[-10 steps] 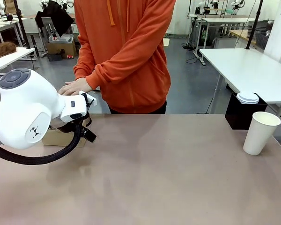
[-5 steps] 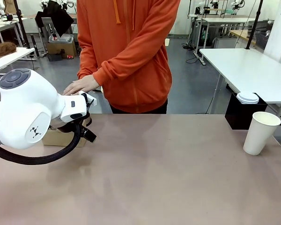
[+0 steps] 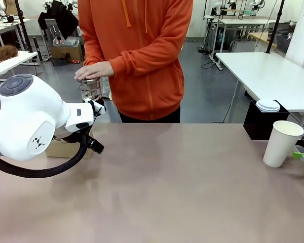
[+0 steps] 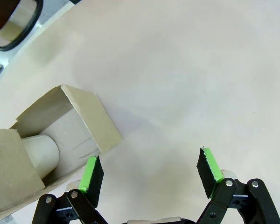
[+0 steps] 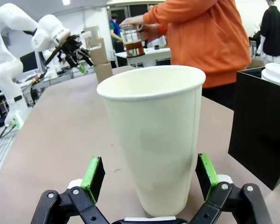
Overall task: Pour a drink into a cup and package it in a carrier.
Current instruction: Pick up the 600 ml Paper Cup and place it in the middle top area of the table.
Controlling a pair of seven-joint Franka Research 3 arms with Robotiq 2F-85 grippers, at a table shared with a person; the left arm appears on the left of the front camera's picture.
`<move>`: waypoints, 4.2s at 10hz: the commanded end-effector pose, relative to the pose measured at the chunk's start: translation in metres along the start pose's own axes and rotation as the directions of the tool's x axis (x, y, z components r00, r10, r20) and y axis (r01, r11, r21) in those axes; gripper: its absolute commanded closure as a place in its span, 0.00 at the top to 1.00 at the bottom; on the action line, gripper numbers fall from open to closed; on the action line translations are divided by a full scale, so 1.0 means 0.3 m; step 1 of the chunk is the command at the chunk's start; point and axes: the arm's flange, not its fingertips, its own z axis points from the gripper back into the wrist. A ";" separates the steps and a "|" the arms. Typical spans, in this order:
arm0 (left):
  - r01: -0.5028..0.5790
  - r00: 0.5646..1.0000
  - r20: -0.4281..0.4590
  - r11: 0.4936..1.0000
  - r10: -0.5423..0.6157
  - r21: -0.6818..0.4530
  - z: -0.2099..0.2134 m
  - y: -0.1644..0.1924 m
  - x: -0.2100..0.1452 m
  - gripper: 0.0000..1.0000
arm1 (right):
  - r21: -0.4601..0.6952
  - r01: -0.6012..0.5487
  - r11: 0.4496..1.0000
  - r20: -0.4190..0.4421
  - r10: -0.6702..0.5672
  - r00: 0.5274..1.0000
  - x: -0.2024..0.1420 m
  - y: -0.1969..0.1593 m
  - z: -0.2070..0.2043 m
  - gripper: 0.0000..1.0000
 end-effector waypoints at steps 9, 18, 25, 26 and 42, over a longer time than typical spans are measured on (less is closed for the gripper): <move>-0.001 1.000 0.001 1.000 0.001 -0.001 0.001 0.001 -0.001 1.00 | -0.003 0.004 1.000 0.072 -0.003 0.997 0.006 0.014 -0.177 1.00; -0.001 1.000 0.001 1.000 0.001 -0.001 0.001 0.001 -0.001 1.00 | 0.047 0.009 0.999 0.064 -0.012 0.998 -0.008 -0.009 -0.273 0.80; -0.001 1.000 0.001 1.000 0.001 -0.001 0.001 0.001 -0.001 1.00 | 0.036 0.014 0.999 0.082 -0.017 0.997 0.172 0.135 -0.510 0.81; -0.001 1.000 0.001 1.000 0.001 -0.001 0.001 0.001 -0.001 1.00 | 0.037 0.033 0.999 0.067 -0.035 0.997 0.187 0.154 -0.588 0.81; -0.001 1.000 0.001 1.000 0.001 -0.001 0.001 0.001 -0.001 1.00 | 0.002 0.093 0.996 0.101 -0.093 0.991 0.092 -0.064 -1.164 0.81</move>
